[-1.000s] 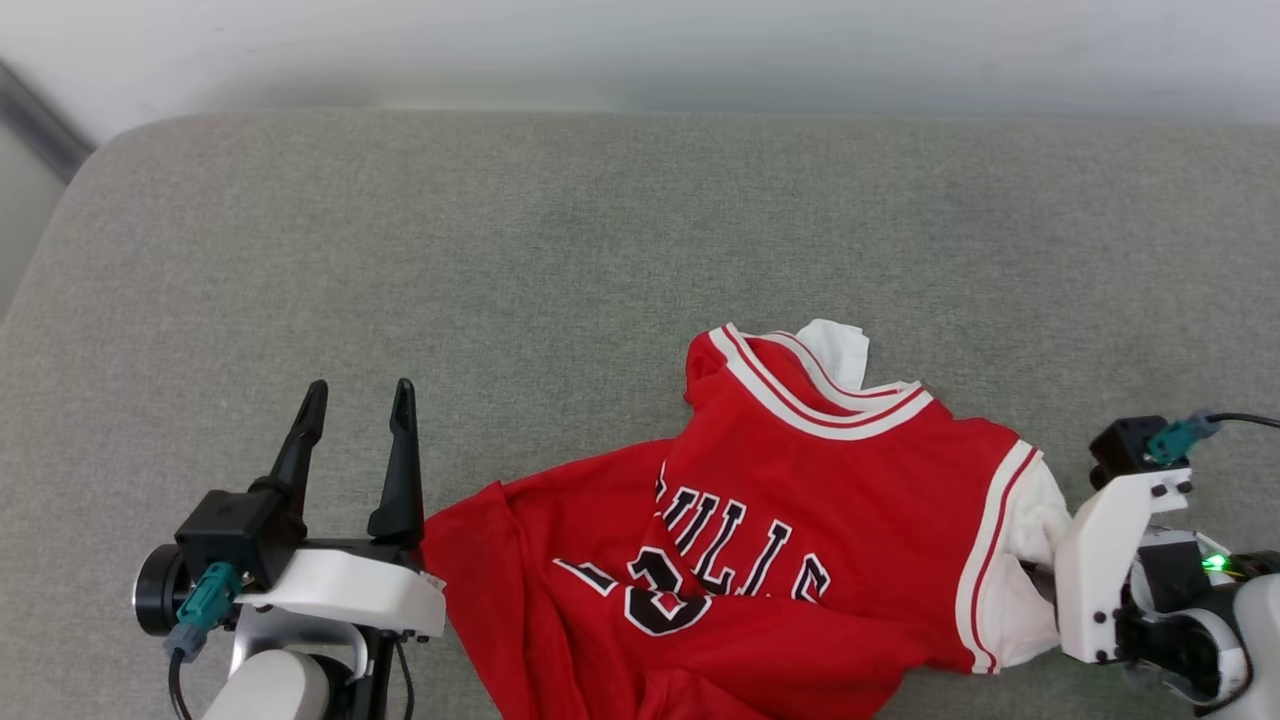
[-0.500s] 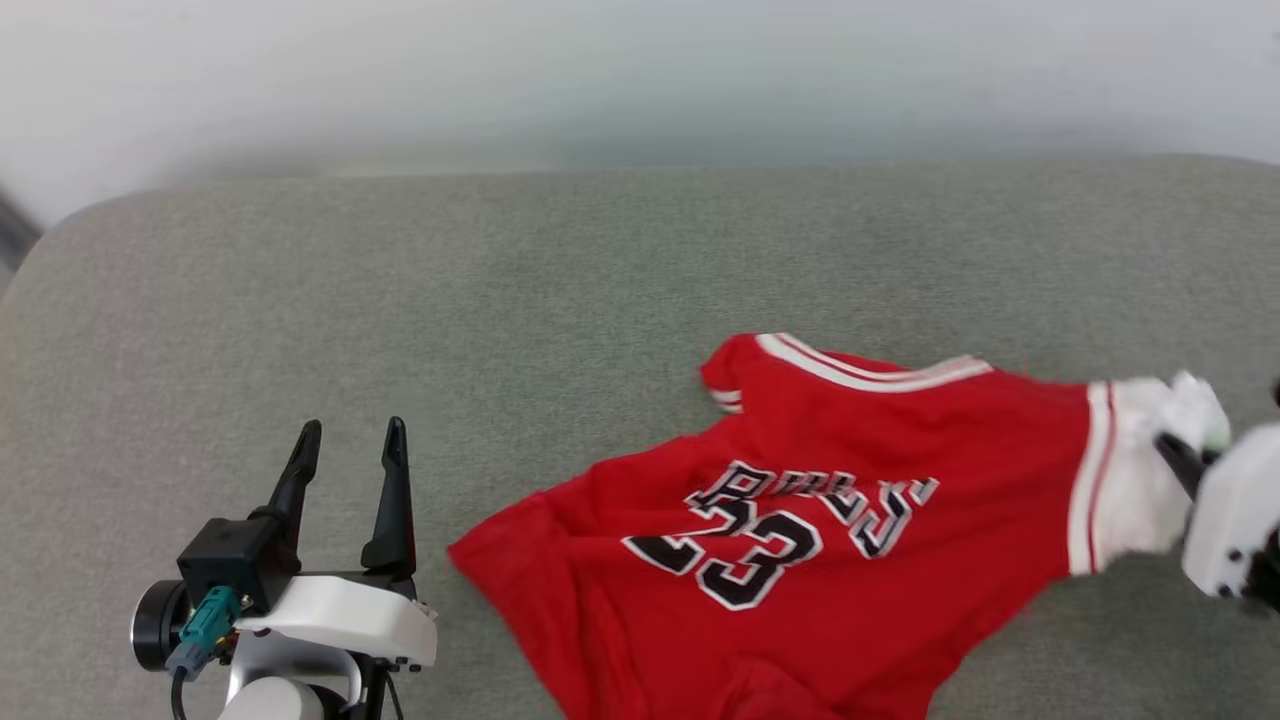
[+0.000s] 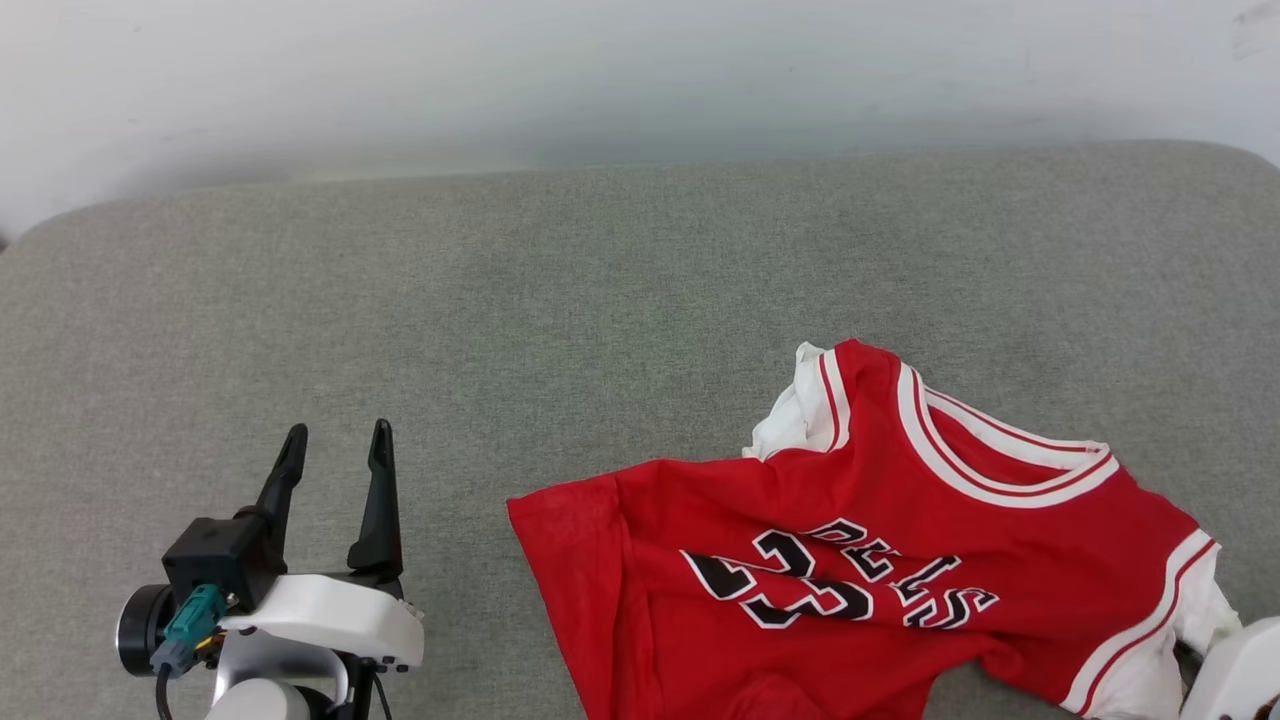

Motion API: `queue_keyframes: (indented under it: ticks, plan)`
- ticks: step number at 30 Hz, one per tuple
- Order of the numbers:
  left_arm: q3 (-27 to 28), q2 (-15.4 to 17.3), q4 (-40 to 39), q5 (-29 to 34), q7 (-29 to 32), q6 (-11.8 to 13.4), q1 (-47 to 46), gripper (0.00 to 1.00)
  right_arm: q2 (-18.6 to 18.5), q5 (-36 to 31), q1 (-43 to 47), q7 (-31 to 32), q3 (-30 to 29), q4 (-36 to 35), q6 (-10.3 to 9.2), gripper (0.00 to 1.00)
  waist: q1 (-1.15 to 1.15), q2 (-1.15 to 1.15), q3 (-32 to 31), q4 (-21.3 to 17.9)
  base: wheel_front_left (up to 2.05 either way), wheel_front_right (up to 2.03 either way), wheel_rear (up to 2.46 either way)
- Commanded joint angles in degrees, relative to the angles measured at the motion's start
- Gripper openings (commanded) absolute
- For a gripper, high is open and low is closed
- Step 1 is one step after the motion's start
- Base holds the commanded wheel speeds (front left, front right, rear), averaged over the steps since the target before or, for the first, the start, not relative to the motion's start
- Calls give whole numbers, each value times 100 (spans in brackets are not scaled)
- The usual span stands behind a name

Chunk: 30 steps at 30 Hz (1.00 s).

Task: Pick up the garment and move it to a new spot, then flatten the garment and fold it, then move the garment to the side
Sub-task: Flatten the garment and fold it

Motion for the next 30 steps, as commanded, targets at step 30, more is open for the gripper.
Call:
queue_keyframes:
  ticks: [30]
  plan:
    - [-926,351,-44,-21,1766,-475,-401,100,687,-1155,489,-3520,1795,-2153,-2,100,0,0,-531,-265,0,0,0]
